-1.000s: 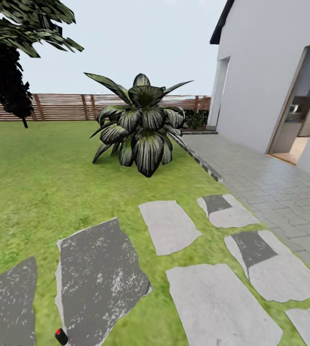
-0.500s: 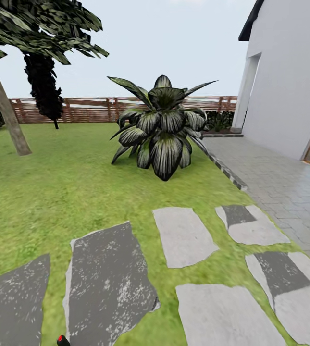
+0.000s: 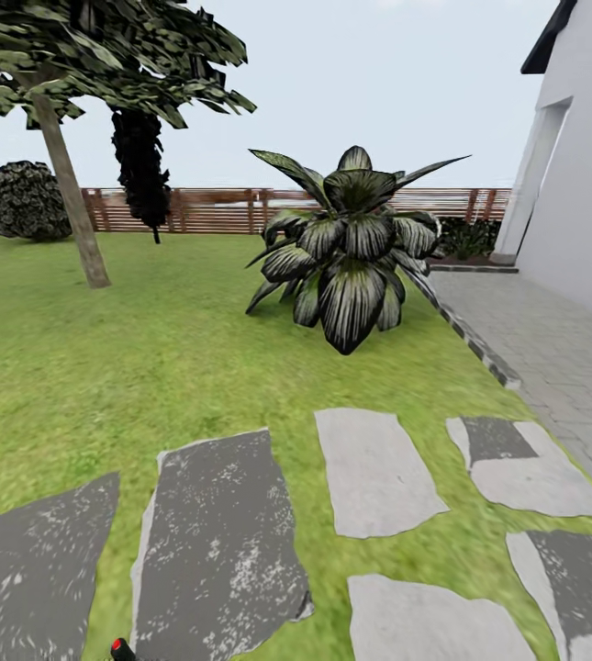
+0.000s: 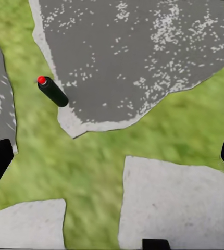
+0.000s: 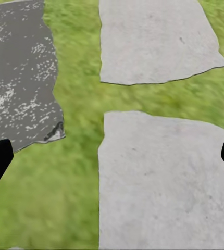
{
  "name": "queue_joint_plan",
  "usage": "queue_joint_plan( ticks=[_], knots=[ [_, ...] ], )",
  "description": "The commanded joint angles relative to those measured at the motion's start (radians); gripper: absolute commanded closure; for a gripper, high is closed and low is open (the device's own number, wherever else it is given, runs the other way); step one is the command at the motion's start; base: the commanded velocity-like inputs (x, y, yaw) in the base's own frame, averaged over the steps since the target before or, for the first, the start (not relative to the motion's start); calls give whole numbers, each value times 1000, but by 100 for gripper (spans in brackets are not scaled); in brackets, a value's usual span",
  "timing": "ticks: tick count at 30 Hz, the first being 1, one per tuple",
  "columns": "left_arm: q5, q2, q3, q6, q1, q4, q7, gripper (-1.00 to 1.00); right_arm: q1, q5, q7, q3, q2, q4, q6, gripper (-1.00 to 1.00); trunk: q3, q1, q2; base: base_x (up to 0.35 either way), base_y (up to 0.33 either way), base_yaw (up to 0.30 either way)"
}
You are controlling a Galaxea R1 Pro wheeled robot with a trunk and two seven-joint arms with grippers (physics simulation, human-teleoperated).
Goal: In the garden, pick up the pesticide atomizer on the floor and spray pesticide onto both trees until each tree trunk is fully covered.
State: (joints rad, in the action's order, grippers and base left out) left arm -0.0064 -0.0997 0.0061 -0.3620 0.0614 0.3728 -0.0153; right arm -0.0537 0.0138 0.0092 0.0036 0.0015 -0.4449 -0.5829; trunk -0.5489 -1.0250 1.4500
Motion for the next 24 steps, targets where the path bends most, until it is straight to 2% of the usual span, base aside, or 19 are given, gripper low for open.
queue_joint_plan(
  ticks=[1,13,24],
  knots=[
    [0,0,0,0,0,0,0,-100,0,0,0,0,0,0,0,-100,0,0,0,110,-260,277],
    [0,0,0,0,0,0,0,-100,0,0,0,0,0,0,0,-100,0,0,0,94,-252,278],
    [2,0,0,-1,0,0,0,-100,0,0,0,0,0,0,0,-100,0,0,0,24,-19,278]
  ],
)
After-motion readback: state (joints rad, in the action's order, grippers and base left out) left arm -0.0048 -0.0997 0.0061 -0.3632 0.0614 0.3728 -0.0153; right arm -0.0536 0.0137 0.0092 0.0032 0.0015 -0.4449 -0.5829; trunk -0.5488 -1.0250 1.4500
